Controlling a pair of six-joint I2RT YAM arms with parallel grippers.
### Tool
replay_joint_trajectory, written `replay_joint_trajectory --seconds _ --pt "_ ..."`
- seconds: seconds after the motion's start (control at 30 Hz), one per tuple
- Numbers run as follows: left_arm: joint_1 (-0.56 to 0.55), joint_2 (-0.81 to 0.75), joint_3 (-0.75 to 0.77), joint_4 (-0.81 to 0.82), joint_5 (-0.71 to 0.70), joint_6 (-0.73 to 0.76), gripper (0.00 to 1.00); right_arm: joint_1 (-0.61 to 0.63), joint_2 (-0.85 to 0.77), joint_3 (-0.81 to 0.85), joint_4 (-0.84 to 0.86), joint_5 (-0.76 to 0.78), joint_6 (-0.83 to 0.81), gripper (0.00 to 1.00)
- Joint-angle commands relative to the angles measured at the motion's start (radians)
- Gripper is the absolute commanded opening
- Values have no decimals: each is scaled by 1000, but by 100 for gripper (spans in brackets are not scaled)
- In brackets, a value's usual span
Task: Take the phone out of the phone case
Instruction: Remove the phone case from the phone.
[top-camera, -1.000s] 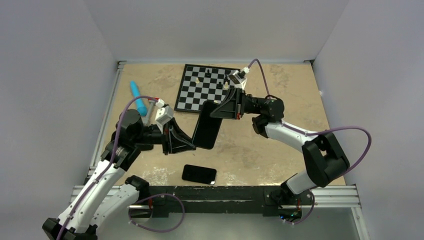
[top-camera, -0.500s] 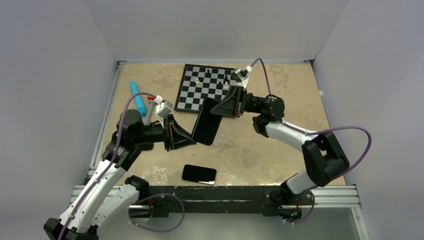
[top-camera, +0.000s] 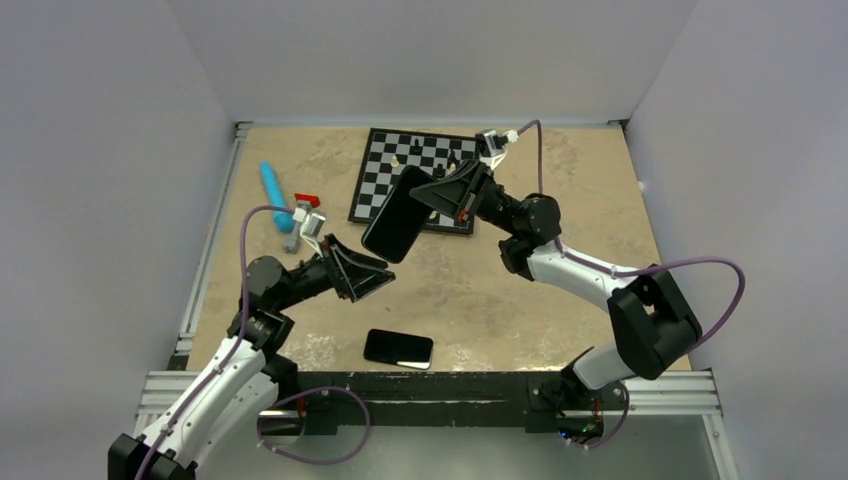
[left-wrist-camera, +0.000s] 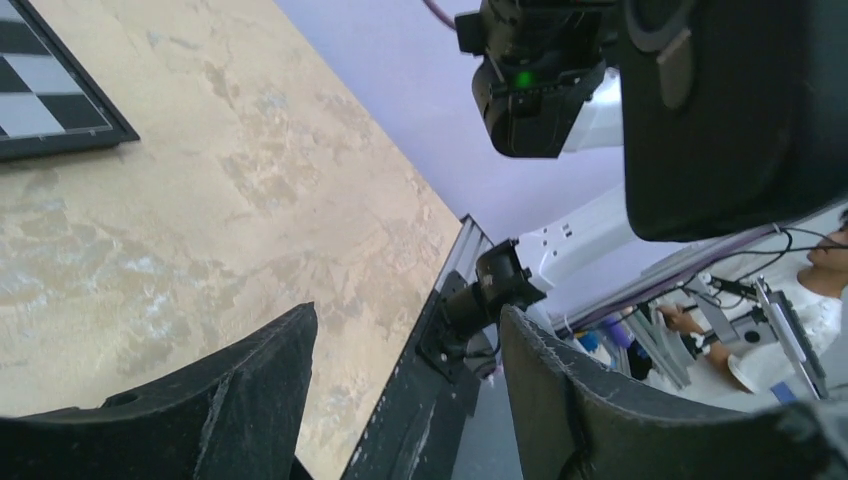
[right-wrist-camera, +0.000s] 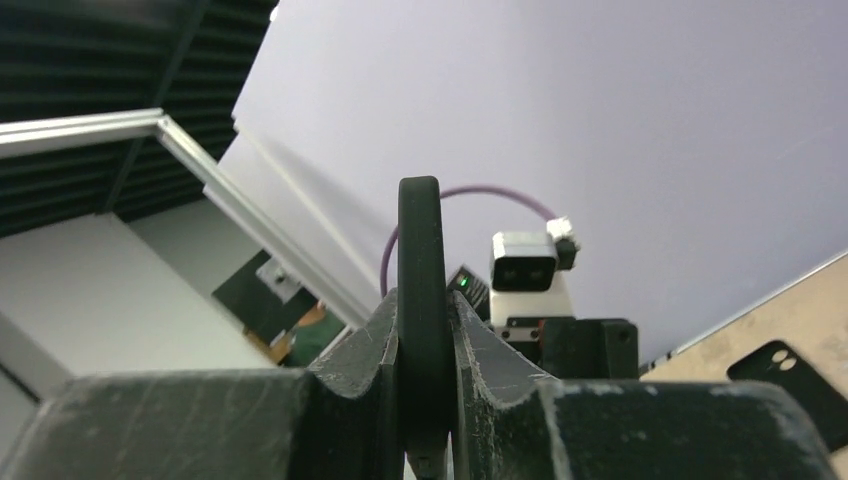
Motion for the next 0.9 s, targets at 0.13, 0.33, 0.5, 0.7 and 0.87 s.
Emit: replay_joint_trajectory --seconds 0.13,0.33,0.5,0.7,0.87 --pt "-3 37 -52 439 -106 -139 71 0 -66 -16 -109 242 -124 0" --pt "-5 92 -51 497 -129 -150 75 9 -74 -28 -130 254 -150 0" --pt "-5 142 -50 580 -160 -187 60 14 -60 -29 -118 253 -142 0" --pt "-5 172 -33 611 -161 -195 43 29 -61 -42 -104 264 -135 0" --pt "-9 193 -31 628 -132 -202 41 32 -65 -50 -104 295 -144 0"
